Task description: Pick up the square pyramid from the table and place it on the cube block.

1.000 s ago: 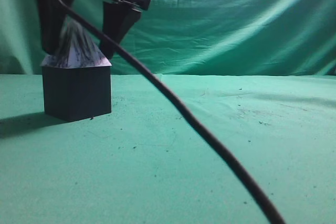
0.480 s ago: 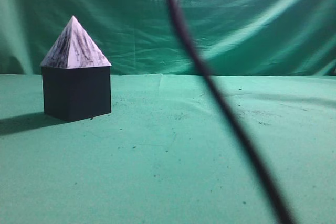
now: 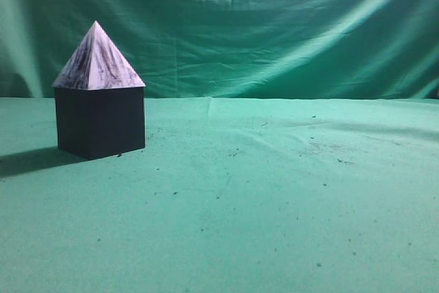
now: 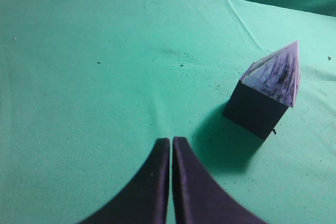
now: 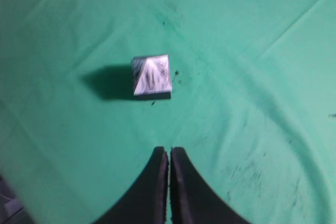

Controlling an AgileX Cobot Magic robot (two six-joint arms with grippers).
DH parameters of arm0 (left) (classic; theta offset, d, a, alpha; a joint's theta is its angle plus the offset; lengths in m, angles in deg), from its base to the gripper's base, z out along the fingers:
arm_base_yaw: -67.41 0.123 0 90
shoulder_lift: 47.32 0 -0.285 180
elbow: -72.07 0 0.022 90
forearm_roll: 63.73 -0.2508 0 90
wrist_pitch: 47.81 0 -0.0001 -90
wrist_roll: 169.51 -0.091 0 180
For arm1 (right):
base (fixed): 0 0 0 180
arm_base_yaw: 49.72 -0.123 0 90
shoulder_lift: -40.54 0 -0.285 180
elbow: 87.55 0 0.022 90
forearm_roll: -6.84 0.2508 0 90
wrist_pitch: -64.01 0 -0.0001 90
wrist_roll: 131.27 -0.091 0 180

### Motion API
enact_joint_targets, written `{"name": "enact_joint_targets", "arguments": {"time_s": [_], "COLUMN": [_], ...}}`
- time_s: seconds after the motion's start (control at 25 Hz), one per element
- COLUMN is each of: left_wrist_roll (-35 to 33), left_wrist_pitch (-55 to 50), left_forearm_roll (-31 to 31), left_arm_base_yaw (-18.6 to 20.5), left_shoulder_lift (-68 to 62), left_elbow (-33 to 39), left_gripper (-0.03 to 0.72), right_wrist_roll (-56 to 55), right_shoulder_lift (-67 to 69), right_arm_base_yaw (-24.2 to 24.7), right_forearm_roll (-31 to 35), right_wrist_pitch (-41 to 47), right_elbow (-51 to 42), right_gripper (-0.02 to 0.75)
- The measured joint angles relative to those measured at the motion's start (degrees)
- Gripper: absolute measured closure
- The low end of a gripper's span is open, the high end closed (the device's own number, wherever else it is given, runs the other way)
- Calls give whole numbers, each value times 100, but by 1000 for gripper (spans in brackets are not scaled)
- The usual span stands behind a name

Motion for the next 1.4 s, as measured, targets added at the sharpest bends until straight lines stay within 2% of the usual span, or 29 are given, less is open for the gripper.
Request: {"name": "enact_joint_targets", "arguments": {"time_s": [0.36, 0.6, 0.68, 0.84, 0.92, 1.08, 1.16, 1.28, 1.4], "left_wrist_roll": [0, 0, 0, 0, 0, 0, 0, 0, 0], "left_wrist_pitch": [0, 0, 0, 0, 0, 0, 0, 0, 0], "left_forearm_roll": [0, 0, 0, 0, 0, 0, 0, 0, 0], "left_arm_base_yaw": [0, 0, 0, 0, 0, 0, 0, 0, 0], "left_shoulder_lift": [0, 0, 0, 0, 0, 0, 0, 0, 0], "left_elbow": [0, 0, 0, 0, 0, 0, 0, 0, 0], "left_gripper": [688, 688, 688, 688, 688, 688, 688, 688, 688], "right_wrist_roll": [-45, -45, -45, -45, -45, -45, -45, -5, 30], "right_shoulder_lift": [-2361, -3425, -3742, -4569, -5019, -5846, -6271, -6914, -7581], "right_arm_base_yaw": [0, 0, 0, 98, 418, 1647, 2416, 3297, 3843], "right_forearm_roll": [455, 554, 369, 100, 77, 191, 459, 508, 191], "right_wrist_pitch": [-1532, -1224, -1587, -2885, -3679, -4853, -5193, -5408, -5459], "right_elbow": [-2953, -3757, -4022, -4820, -5498, -6777, -7396, -8134, -8764], "right_gripper": [738, 738, 738, 738, 738, 738, 738, 738, 738]}}
